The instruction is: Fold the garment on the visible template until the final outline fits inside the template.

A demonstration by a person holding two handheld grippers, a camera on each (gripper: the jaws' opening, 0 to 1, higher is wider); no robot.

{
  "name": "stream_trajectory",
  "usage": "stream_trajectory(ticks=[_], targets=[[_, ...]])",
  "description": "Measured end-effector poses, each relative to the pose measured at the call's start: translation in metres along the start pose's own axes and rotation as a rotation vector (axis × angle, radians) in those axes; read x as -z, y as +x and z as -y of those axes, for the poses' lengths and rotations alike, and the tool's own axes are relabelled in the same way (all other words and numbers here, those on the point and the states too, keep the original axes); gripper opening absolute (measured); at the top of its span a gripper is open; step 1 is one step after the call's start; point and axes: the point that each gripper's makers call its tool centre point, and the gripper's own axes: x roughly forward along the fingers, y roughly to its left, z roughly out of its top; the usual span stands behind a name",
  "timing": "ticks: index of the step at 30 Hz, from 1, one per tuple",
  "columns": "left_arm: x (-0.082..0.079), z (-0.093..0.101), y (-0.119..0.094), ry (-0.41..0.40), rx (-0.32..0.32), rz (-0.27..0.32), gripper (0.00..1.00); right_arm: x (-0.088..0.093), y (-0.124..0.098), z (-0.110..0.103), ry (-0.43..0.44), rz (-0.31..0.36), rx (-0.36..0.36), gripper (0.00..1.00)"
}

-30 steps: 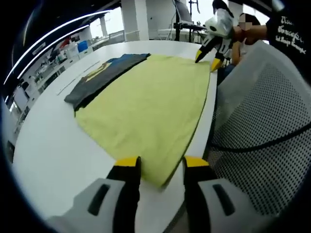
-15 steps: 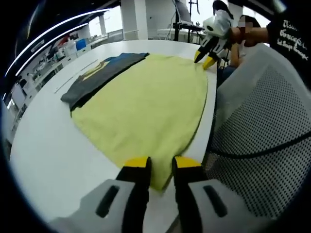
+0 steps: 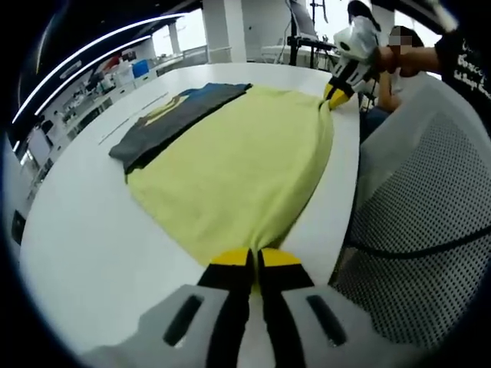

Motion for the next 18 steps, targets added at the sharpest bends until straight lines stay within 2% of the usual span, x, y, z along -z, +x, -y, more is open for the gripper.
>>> stream_trajectory(ticks=[7, 12, 18], targets=[[-0.004, 0.001, -0.007, -0.007, -0.013, 0.008, 0.00, 0.001, -0.005, -0.001, 0.007, 0.005, -0.002, 0.00], [-0.007, 0.001, -0.015, -0.009, -0.051, -0.006, 0.00, 0.000, -0.010, -0.006, 0.007, 0.010, -0.005, 0.00], [-0.003, 0.005, -0.020, -0.038, -0.049, -0.016, 0.00, 0.002, -0.015, -0.012, 0.011, 0.010, -0.009, 0.00]])
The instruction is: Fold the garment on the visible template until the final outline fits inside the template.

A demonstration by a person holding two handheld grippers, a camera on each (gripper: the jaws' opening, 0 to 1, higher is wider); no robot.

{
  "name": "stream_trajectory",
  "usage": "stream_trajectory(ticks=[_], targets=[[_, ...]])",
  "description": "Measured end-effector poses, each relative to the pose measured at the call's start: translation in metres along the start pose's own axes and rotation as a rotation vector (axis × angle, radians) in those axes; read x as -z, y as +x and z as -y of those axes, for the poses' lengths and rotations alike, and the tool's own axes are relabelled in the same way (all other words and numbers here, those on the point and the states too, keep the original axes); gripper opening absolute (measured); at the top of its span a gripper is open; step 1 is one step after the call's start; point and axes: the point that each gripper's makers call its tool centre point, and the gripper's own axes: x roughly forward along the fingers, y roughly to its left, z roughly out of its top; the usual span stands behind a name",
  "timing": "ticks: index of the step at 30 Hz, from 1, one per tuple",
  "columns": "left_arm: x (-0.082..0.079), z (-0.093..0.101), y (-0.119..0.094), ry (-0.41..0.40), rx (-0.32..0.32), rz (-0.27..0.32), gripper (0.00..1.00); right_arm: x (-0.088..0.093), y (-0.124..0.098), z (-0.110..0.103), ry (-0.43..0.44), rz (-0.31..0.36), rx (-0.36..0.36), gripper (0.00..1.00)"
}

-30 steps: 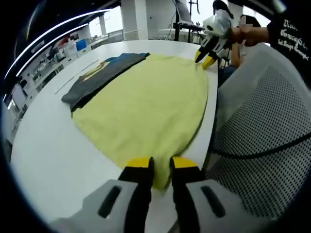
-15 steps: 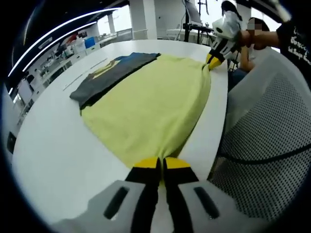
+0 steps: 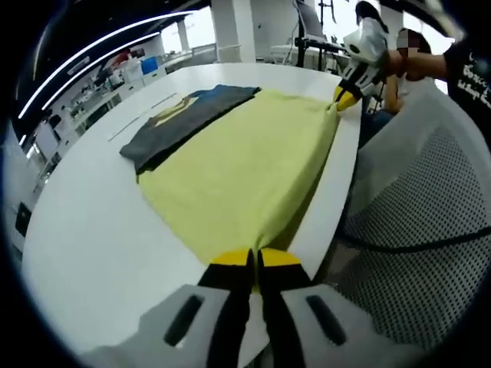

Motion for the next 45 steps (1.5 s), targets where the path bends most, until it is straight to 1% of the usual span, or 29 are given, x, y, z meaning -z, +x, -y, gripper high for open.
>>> stream_trajectory(ticks=[5, 12, 16, 17, 19, 25, 35, 39, 42, 45], targets=[[0.007, 0.005, -0.005, -0.028, 0.005, -0.011, 0.00, 0.000, -0.006, -0.009, 0.014, 0.006, -0.005, 0.00], [0.012, 0.013, -0.010, -0.053, 0.011, -0.027, 0.00, 0.003, -0.012, -0.020, 0.043, 0.014, -0.013, 0.00], [0.015, 0.016, -0.015, -0.080, 0.016, -0.019, 0.00, 0.008, -0.015, -0.022, 0.056, 0.009, -0.015, 0.00], [0.014, 0.019, -0.016, -0.093, 0.026, -0.006, 0.00, 0.008, -0.016, -0.023, 0.058, 0.006, -0.013, 0.00], [0.017, 0.020, -0.019, -0.119, 0.032, 0.007, 0.00, 0.009, -0.018, -0.025, 0.062, 0.002, -0.012, 0.00], [0.013, 0.029, -0.029, -0.143, 0.039, 0.008, 0.00, 0.010, -0.026, -0.035, 0.081, 0.000, -0.017, 0.00], [0.013, 0.035, -0.040, -0.158, 0.052, 0.011, 0.00, 0.010, -0.040, -0.048, 0.098, -0.002, -0.024, 0.00], [0.009, 0.038, -0.044, -0.153, 0.056, 0.010, 0.00, 0.008, -0.044, -0.047, 0.096, 0.009, -0.020, 0.00], [0.003, 0.038, -0.047, -0.150, 0.051, 0.014, 0.00, 0.007, -0.045, -0.044, 0.095, 0.014, -0.013, 0.00], [-0.006, 0.038, -0.050, -0.144, 0.045, 0.022, 0.00, 0.002, -0.047, -0.041, 0.085, 0.022, 0.002, 0.00]])
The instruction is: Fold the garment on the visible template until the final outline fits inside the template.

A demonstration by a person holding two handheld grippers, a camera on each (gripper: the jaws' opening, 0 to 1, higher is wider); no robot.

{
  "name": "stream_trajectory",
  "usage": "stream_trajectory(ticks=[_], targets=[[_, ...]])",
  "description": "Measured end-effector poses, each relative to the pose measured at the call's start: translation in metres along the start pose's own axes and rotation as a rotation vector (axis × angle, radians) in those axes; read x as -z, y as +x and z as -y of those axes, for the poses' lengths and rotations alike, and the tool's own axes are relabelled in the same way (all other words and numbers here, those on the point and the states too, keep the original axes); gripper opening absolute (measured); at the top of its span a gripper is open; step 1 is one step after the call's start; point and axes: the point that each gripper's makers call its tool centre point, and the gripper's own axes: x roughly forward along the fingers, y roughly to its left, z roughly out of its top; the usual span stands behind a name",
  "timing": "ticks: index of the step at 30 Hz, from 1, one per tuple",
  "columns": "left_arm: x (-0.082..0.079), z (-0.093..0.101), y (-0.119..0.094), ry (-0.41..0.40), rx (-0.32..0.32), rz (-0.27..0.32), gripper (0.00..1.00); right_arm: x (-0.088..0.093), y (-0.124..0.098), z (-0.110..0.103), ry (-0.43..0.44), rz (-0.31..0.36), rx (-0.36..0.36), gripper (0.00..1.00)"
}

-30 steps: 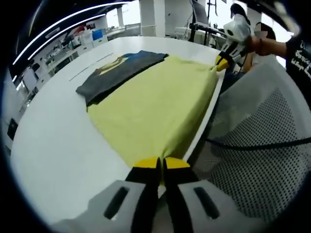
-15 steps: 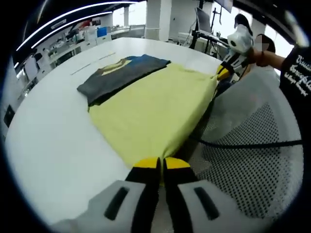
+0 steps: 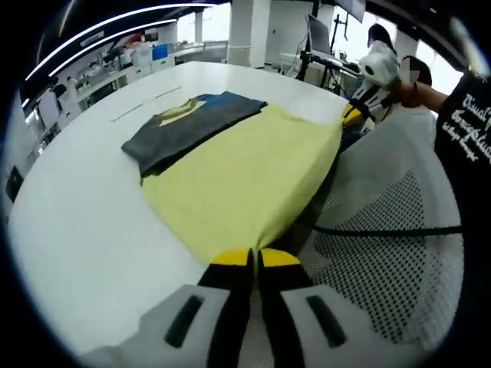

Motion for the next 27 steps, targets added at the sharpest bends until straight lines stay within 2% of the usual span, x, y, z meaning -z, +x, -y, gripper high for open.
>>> stream_trajectory(ticks=[15, 20, 27], targets=[[-0.031, -0.020, -0.008, 0.045, -0.022, 0.036, 0.00, -0.040, -0.009, 0.026, -0.050, 0.070, 0.065, 0.00], [-0.052, -0.033, -0.012, 0.027, -0.021, 0.076, 0.00, -0.053, -0.013, 0.041, -0.075, 0.085, 0.094, 0.00], [-0.076, -0.052, -0.015, 0.039, -0.028, 0.106, 0.00, -0.085, -0.018, 0.061, -0.125, 0.131, 0.133, 0.00]])
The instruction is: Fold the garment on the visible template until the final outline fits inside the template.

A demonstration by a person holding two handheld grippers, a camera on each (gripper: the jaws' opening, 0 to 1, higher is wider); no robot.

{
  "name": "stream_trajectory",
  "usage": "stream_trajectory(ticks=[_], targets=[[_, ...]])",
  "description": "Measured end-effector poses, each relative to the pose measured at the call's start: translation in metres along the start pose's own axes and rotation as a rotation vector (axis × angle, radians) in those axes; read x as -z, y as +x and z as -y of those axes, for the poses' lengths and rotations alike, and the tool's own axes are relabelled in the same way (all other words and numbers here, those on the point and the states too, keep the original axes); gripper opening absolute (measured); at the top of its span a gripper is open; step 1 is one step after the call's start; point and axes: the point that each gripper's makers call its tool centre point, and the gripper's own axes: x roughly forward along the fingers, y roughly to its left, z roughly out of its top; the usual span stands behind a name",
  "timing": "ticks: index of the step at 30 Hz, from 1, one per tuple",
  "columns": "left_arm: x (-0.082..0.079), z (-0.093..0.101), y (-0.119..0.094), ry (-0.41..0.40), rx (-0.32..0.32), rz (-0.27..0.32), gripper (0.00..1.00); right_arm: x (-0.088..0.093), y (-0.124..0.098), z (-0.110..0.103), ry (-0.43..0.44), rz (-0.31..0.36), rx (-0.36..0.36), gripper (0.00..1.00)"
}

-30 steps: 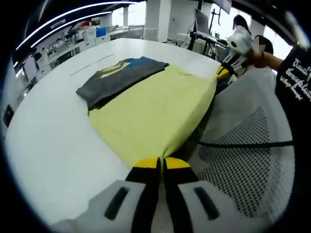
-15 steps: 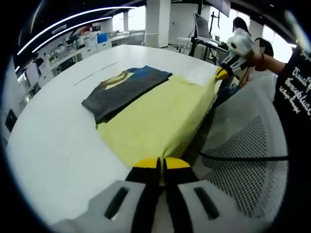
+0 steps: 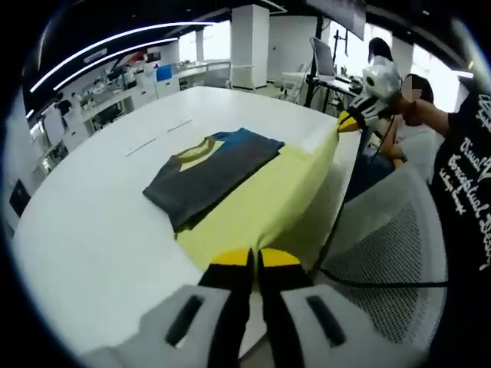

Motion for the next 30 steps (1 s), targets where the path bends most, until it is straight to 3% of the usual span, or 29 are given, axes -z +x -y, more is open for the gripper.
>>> stream_trajectory(ticks=[8, 15, 30], targets=[[-0.028, -0.027, 0.004, 0.041, -0.022, 0.028, 0.00, -0.024, 0.013, 0.026, -0.042, 0.025, 0.039, 0.00], [-0.044, -0.041, 0.012, 0.052, -0.040, 0.042, 0.00, -0.041, 0.023, 0.042, -0.066, 0.038, 0.057, 0.00], [-0.076, -0.095, 0.031, 0.064, -0.081, 0.085, 0.00, -0.078, 0.046, 0.085, -0.087, 0.078, 0.105, 0.00]])
